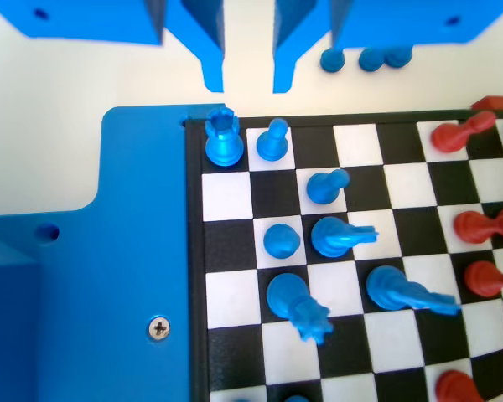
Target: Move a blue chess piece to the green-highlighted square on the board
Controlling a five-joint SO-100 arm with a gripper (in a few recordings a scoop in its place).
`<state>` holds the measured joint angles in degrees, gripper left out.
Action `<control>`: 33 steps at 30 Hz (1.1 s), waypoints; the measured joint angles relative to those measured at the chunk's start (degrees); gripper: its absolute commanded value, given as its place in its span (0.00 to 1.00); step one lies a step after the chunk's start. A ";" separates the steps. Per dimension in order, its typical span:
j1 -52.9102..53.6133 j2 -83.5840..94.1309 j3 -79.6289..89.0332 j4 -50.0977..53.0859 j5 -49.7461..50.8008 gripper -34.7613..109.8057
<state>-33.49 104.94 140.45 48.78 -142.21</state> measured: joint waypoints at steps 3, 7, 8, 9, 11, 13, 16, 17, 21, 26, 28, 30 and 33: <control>0.00 0.00 0.00 -0.62 0.00 0.30; 0.00 0.00 0.79 -1.58 0.00 0.30; 0.00 0.00 0.97 -1.32 0.00 0.30; 0.00 0.00 1.49 -1.67 0.00 0.30; -0.26 0.00 2.02 -2.29 -0.44 0.30; -0.97 0.00 2.02 -2.37 -0.53 0.31; -1.14 0.00 2.90 -3.16 -0.53 0.31; -0.97 0.00 3.08 -3.25 -0.53 0.31; -2.11 0.00 3.96 -4.39 -0.53 0.31; -1.93 0.00 5.01 -5.10 -0.26 0.31; -1.67 0.00 5.80 -6.42 -0.53 0.31; -1.58 0.00 6.77 -6.77 -0.53 0.31; -1.58 0.00 7.65 -7.47 -0.53 0.31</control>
<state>-35.07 104.94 148.10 41.31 -142.73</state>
